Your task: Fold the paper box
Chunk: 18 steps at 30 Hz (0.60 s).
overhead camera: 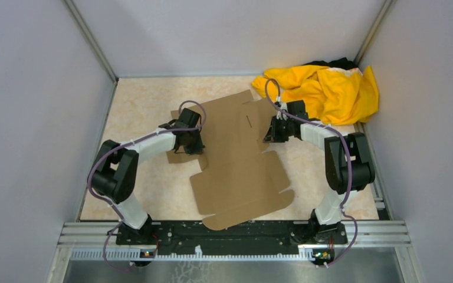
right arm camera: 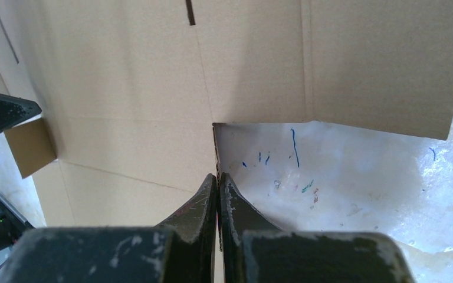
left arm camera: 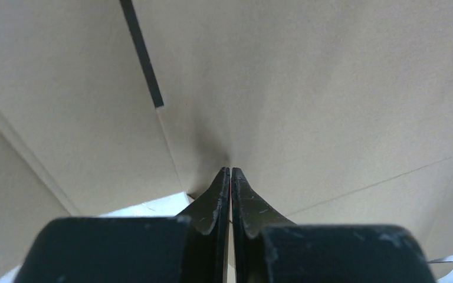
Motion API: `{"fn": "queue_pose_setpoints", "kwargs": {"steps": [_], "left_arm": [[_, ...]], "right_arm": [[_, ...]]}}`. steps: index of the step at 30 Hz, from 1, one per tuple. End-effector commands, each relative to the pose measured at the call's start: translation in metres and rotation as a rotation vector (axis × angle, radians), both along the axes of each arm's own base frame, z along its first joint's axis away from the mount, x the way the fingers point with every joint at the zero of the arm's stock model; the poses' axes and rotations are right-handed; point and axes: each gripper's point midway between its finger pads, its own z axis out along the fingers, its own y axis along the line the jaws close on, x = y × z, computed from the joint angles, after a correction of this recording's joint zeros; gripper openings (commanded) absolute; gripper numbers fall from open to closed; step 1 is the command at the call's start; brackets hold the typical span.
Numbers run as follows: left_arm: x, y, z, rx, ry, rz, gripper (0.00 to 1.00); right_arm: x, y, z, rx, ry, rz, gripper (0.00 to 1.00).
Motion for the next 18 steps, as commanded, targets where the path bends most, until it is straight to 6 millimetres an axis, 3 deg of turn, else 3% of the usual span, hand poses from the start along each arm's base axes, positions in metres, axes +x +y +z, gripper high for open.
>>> {"fn": "queue_pose_setpoints", "kwargs": {"steps": [1,7,11,14,18], "left_arm": [[-0.014,-0.007,-0.012,-0.005,0.036,-0.011,0.08],[-0.018,-0.013,-0.015,-0.005,0.039,-0.017,0.08],[0.003,0.000,0.005,0.047,-0.041,0.014,0.11],[0.028,0.019,0.031,0.055,-0.090,0.052,0.22],[0.054,0.065,0.065,0.043,-0.146,0.139,0.37]], "right_arm": [[0.003,0.001,0.018,0.023,-0.058,0.001,0.00],[0.001,0.000,0.017,0.021,-0.054,-0.013,0.00],[0.003,-0.002,0.018,0.012,-0.052,-0.039,0.00],[0.007,-0.003,0.019,0.015,-0.051,-0.066,0.00],[0.013,-0.006,0.023,0.013,-0.055,-0.112,0.00]]}}
